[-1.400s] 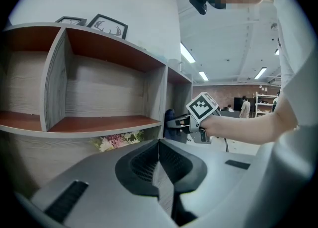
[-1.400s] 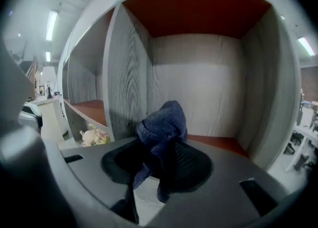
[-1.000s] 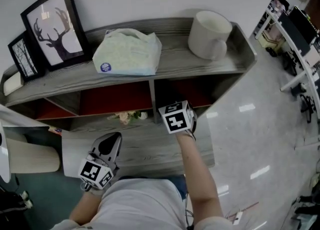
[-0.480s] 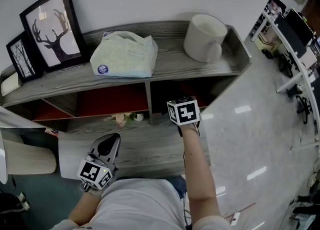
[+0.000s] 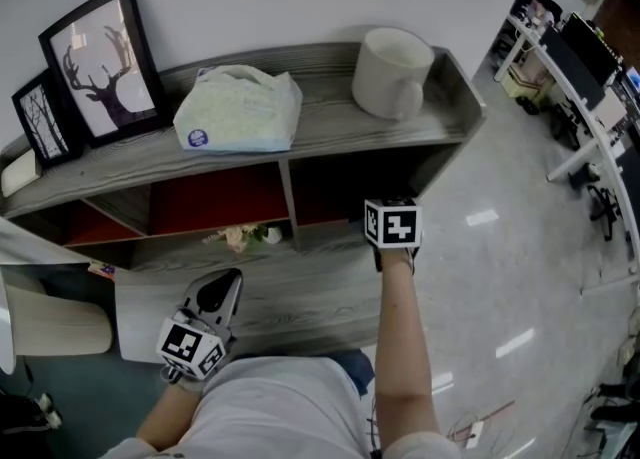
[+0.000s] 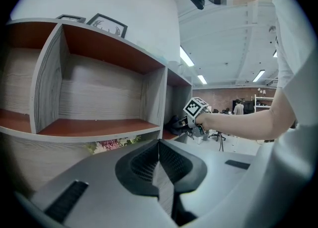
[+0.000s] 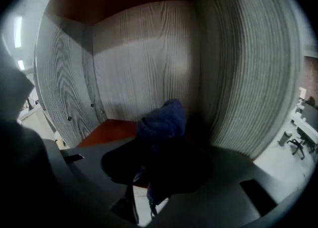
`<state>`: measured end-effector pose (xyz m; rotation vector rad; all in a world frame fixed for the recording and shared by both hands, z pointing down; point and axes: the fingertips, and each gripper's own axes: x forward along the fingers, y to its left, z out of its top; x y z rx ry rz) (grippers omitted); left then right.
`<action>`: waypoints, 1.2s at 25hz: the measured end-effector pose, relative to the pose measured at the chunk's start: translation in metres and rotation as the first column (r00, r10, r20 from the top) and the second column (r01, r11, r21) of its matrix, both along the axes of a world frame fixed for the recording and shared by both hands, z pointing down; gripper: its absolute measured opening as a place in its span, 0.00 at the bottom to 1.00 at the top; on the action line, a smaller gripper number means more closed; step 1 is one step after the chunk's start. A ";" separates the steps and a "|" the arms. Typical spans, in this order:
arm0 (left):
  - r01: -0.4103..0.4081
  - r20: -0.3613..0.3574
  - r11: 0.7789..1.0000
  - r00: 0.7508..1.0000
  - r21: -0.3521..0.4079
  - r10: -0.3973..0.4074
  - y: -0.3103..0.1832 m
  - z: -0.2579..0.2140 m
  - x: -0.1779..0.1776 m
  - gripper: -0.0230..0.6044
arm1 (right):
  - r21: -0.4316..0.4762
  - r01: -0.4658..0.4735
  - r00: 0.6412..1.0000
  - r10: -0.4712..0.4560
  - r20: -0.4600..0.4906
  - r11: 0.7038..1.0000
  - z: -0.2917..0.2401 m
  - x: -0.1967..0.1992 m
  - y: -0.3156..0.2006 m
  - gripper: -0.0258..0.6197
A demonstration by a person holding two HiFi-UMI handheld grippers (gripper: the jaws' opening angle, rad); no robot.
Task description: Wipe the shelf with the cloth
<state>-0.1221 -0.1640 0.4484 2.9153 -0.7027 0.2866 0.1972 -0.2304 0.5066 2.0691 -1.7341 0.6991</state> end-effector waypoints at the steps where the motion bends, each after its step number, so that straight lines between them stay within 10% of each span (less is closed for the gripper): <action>1: -0.002 -0.001 1.000 1.000 0.002 0.002 0.001 -0.001 0.001 0.06 | 0.004 -0.013 1.000 0.013 -0.005 1.000 0.000 0.002 0.004 0.27; 17: -0.049 -0.015 0.999 0.999 -0.012 0.049 0.020 0.003 0.010 0.06 | 0.032 -0.076 0.996 0.077 -0.034 0.997 0.013 -0.001 0.055 0.23; 22: -0.057 -0.004 0.998 0.998 -0.015 0.057 0.029 0.003 0.024 0.06 | 0.146 -0.117 0.986 0.097 0.134 0.982 0.008 -0.002 0.058 0.22; 30: 0.031 0.015 0.999 0.999 -0.017 -0.031 0.036 -0.002 0.047 0.06 | 0.373 -0.393 0.739 0.047 0.672 0.840 -0.014 0.005 0.060 0.21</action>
